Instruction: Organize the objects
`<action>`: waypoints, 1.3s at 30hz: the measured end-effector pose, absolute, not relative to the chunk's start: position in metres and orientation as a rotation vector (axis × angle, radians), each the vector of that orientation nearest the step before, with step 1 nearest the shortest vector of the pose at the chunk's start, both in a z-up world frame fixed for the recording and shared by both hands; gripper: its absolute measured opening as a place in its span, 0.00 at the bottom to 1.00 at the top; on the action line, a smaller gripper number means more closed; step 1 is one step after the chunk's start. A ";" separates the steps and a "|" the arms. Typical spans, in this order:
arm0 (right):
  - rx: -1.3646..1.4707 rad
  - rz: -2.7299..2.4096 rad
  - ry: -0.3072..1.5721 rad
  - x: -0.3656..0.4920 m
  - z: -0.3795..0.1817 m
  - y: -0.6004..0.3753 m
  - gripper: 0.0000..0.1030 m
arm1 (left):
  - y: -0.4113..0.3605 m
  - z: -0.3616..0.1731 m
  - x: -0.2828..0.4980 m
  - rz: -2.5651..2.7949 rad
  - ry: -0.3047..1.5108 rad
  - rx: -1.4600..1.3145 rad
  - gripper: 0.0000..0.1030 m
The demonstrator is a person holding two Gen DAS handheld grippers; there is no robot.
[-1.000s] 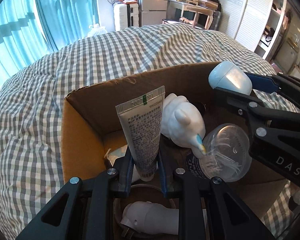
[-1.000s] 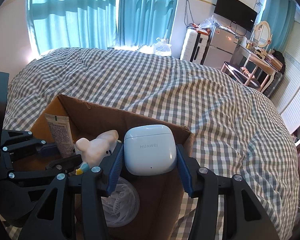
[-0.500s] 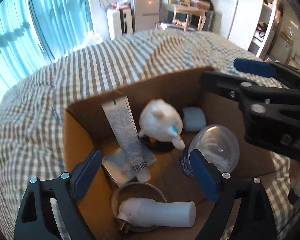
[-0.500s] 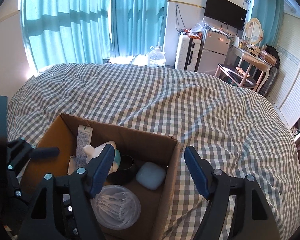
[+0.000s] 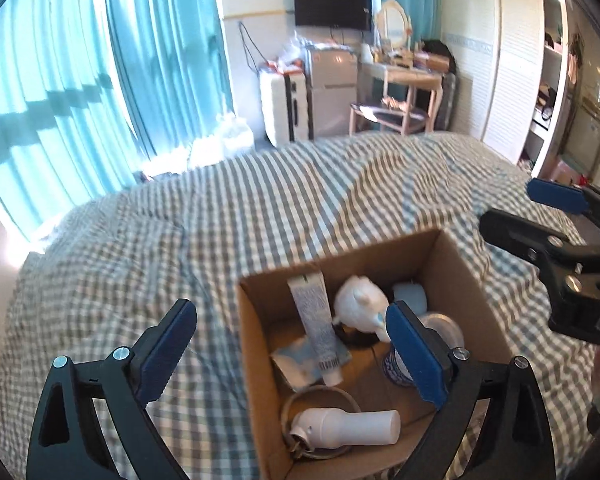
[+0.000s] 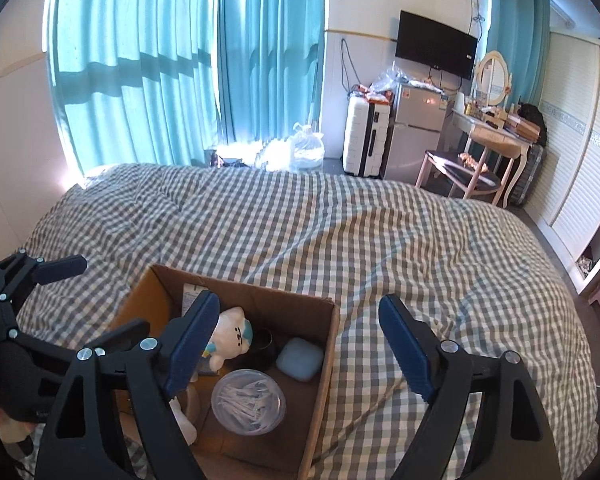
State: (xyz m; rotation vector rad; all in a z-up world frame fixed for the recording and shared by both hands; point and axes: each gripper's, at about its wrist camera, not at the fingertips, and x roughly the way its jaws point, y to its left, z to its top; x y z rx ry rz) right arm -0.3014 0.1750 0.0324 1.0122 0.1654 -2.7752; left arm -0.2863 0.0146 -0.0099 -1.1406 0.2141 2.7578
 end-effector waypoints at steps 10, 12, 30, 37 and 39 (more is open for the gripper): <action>0.854 -2.852 0.141 -0.242 0.093 0.185 0.96 | -0.008 0.062 -0.234 2.909 0.076 -0.934 0.99; 0.817 -2.866 0.136 -0.227 0.105 0.188 0.97 | -0.008 0.074 -0.223 2.923 0.063 -0.902 0.99; 0.466 -2.994 0.083 -0.066 0.168 0.197 0.99 | -0.008 0.149 -0.066 3.021 0.010 -0.560 1.00; 0.402 -3.006 -0.012 -0.039 0.135 0.216 0.99 | -0.015 0.113 -0.029 3.143 -0.005 -0.484 1.00; 0.399 -3.011 -0.021 -0.038 0.118 0.219 0.99 | -0.014 0.096 -0.024 3.180 0.036 -0.452 1.00</action>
